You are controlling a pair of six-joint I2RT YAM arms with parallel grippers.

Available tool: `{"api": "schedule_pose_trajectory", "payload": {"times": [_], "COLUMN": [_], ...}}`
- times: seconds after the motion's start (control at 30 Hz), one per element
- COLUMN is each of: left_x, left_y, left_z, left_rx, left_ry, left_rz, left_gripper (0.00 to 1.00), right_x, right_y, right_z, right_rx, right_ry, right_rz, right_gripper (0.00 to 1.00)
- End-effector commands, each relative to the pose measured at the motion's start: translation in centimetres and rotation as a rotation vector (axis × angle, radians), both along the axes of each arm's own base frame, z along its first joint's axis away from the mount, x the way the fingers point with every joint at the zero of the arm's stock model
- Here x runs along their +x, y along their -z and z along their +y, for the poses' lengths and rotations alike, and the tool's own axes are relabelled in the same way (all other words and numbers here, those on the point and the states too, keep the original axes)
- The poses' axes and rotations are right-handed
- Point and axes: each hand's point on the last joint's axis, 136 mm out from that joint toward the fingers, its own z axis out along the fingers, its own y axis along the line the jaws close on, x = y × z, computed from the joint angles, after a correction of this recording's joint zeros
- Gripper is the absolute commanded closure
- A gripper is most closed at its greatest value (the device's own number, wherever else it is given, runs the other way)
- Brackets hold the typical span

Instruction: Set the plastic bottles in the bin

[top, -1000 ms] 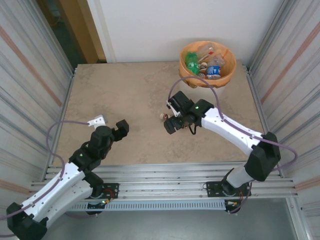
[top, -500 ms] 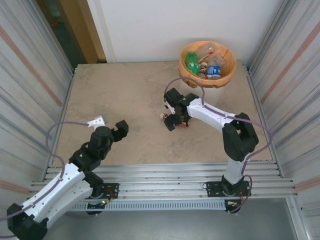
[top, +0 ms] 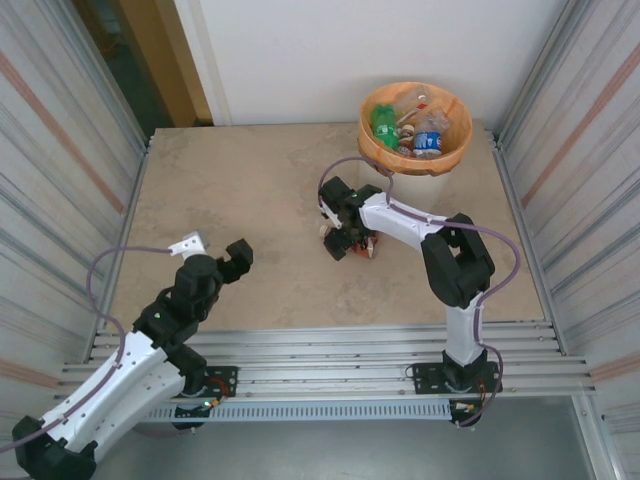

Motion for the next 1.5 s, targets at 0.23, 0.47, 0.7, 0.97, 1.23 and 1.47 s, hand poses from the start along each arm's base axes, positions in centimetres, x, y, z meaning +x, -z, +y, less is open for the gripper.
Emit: {"api": "schedule_pose_trajectory", "payload": {"times": [0.23, 0.47, 0.7, 0.97, 1.23, 1.47], "left_x": [-0.5, -0.6, -0.6, -0.7, -1.1, -1.1], "left_y": [0.7, 0.6, 0.6, -0.6, -1.0, -1.2], "left_z": [1.1, 1.3, 1.2, 1.5, 2.3, 2.3], "left_rx": [0.021, 0.020, 0.013, 0.043, 0.048, 0.045], "left_ry": [-0.027, -0.031, -0.030, -0.029, -0.049, -0.050], "left_rz": [0.012, 0.012, 0.007, -0.002, -0.022, -0.030], "left_gripper": [0.01, 0.01, 0.01, 0.01, 0.01, 0.01], "right_x": [-1.1, -2.0, -3.3, -4.2, -4.3, -3.0], "right_y": [1.8, 3.0, 3.3, 1.3, -11.4, -23.8], "right_z": [0.9, 1.7, 3.3, 4.7, 5.5, 2.2], "right_rx": [-0.022, 0.002, 0.037, 0.063, 0.247, 0.441], "right_ry": [-0.038, -0.041, -0.064, -0.064, -0.052, 0.030], "right_rz": [0.064, 0.114, 0.149, 0.143, -0.063, -0.299], "right_gripper": [0.22, 0.33, 0.43, 0.58, 0.65, 0.70]}}
